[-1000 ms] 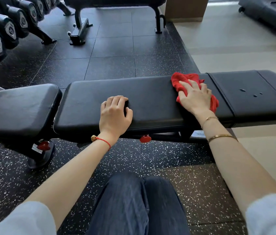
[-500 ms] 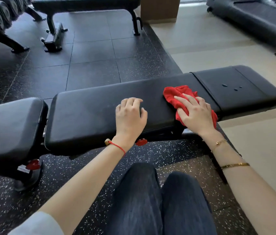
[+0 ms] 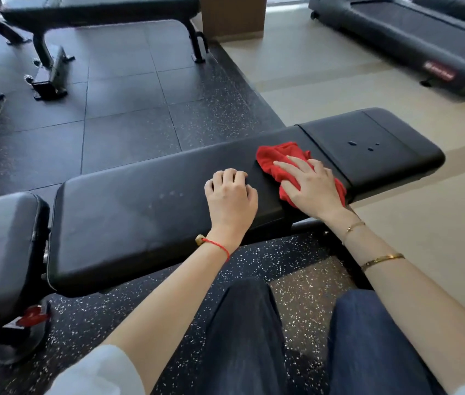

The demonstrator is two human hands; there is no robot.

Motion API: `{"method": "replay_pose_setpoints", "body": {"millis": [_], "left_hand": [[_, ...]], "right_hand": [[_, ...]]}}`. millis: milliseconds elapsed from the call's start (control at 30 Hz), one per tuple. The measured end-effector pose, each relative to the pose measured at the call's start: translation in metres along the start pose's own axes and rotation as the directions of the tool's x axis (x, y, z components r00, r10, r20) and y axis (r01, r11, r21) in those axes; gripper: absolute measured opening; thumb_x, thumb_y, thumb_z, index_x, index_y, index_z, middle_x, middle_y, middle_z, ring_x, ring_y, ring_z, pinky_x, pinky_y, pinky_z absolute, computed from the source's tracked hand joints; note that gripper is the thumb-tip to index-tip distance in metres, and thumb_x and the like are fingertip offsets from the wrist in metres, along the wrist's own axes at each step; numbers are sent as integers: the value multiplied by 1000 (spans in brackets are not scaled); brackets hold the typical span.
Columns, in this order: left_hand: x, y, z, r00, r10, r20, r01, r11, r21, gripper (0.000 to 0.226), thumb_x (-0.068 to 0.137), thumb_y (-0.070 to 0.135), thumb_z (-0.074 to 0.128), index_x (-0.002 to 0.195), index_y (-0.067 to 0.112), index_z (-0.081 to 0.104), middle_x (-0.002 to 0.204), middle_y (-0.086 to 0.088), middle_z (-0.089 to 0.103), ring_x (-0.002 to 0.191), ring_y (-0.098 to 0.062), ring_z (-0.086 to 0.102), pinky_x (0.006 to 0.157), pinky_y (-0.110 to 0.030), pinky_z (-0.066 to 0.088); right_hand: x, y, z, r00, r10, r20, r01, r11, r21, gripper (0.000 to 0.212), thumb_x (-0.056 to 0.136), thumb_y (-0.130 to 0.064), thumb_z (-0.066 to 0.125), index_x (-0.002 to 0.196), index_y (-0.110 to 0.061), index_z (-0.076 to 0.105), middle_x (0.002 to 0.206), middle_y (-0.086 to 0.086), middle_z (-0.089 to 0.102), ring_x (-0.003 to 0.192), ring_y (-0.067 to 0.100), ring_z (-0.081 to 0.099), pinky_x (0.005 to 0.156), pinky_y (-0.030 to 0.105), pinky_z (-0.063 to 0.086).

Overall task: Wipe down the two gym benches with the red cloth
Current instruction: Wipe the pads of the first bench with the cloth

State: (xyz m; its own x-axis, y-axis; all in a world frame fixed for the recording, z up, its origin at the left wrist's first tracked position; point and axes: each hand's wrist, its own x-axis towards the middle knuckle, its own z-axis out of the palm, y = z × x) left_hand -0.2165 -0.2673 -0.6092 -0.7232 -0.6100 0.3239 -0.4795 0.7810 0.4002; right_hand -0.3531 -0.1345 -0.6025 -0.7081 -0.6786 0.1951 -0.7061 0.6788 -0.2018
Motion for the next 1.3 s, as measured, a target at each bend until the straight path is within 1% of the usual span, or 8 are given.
{"method": "replay_pose_setpoints", "body": {"millis": [100, 267, 400, 567, 767, 933, 1100, 1300], "left_hand": [[-2, 4, 5, 1000, -12, -18, 13, 1000, 21, 28, 91, 28, 48, 113, 18, 63, 119, 0, 60, 119, -25, 48, 104, -38, 33], [-4, 8, 11, 996, -40, -85, 41, 999, 10, 26, 91, 22, 50, 111, 16, 65, 118, -2, 62, 117, -27, 51, 107, -39, 35], [-3, 8, 13, 993, -46, -108, 50, 998, 35, 25, 89, 21, 51, 109, 19, 64, 116, 2, 63, 117, -24, 51, 105, -38, 36], [-3, 10, 12, 989, -52, -140, 57, 998, 35, 23, 88, 21, 53, 107, 20, 66, 112, 4, 65, 113, -22, 54, 104, -39, 39], [-5, 12, 15, 982, -55, -181, 61, 998, 31, 21, 87, 16, 58, 106, 18, 68, 110, 2, 67, 110, -23, 57, 101, -42, 43], [-8, 16, 15, 985, -51, -167, 63, 996, 69, 23, 90, 16, 56, 110, 18, 67, 114, 2, 67, 111, -22, 59, 101, -42, 45], [-7, 17, 14, 980, -54, -191, 65, 997, 50, 23, 89, 18, 58, 108, 20, 70, 113, 4, 70, 110, -19, 61, 100, -43, 47], [-5, 16, 10, 980, -59, -192, 60, 998, -1, 25, 86, 20, 58, 104, 19, 75, 112, 4, 72, 109, -19, 63, 98, -48, 48]], "right_hand": [[5, 13, 2, 999, 1, -41, -1, 1000, -8, 48, 88, -45, 40, 136, -49, 46, 147, -15, 44, 128, 28, 40, 106, 44, 29], [67, 32, 2, 997, 74, 36, -72, 997, -36, 47, 95, -42, 38, 142, -45, 39, 154, -8, 35, 135, 33, 32, 110, 47, 23], [114, 28, 6, 996, 26, 90, -23, 999, -40, 47, 96, -43, 36, 143, -43, 39, 155, -5, 34, 137, 36, 29, 112, 47, 21], [118, 10, 7, 976, -169, 139, 170, 985, 1, 47, 95, -42, 39, 142, -44, 40, 153, -7, 36, 134, 35, 32, 112, 46, 22], [49, 39, -1, 863, -493, 112, 485, 870, 93, 51, 91, -47, 40, 142, -48, 39, 152, -13, 38, 134, 29, 34, 109, 45, 25], [76, 69, -5, 908, -401, 121, 399, 916, 44, 49, 95, -45, 42, 144, -46, 37, 154, -11, 35, 134, 31, 33, 110, 42, 24], [119, 50, 0, 950, -261, 174, 262, 965, 17, 49, 96, -45, 36, 145, -42, 36, 157, -4, 30, 138, 35, 26, 113, 45, 20], [70, 43, -2, 863, -479, 159, 473, 878, 72, 51, 95, -48, 39, 145, -47, 34, 156, -8, 31, 135, 33, 29, 112, 44, 21]]}}
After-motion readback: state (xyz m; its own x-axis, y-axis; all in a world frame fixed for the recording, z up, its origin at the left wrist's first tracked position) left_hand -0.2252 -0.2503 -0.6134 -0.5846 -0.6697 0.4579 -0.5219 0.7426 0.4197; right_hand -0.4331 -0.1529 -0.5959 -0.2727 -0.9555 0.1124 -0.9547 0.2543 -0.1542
